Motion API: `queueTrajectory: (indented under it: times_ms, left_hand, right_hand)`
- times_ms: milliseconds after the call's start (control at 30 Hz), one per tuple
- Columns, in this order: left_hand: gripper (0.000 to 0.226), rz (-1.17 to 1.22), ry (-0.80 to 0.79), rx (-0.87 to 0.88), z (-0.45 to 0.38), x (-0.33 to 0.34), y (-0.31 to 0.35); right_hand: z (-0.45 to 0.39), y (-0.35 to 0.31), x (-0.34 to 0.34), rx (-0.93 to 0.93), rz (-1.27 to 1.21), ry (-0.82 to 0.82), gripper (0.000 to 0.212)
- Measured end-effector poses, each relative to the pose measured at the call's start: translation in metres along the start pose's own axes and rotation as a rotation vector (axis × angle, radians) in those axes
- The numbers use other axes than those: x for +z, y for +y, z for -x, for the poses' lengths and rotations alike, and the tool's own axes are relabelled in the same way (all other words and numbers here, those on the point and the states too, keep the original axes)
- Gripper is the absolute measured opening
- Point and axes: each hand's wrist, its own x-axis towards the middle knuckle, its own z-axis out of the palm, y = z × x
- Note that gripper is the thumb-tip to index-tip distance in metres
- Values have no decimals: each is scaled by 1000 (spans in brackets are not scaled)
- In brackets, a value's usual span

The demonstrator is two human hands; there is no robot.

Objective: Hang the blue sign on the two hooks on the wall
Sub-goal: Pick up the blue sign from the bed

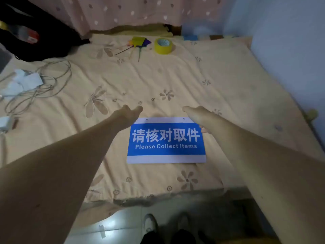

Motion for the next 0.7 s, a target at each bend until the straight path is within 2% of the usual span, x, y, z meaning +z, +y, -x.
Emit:
queueTrajectory:
  times_ms: [100, 200, 333, 467, 600, 700]
  left_hand:
    - [71, 46, -76, -45, -12, 19, 0]
    - [84, 149, -121, -153, -26, 40, -4]
    - [87, 208, -114, -285, -45, 62, -7]
    - [87, 193, -90, -375, -55, 77, -6]
    - [83, 104, -79, -374, -59, 86, -9]
    - [79, 92, -54, -356, -62, 92, -10]
  right_hand:
    - [-25, 10, 7, 86, -57, -37, 59]
    - [-48, 21, 15, 172, -117, -66, 63]
    - [-71, 27, 22, 236, -196, -45, 67]
    - [-104, 45, 34, 291, -208, 18, 98]
    - [-110, 48, 39, 344, -241, 39, 76]
    - [-120, 54, 44, 354, -260, 65, 72]
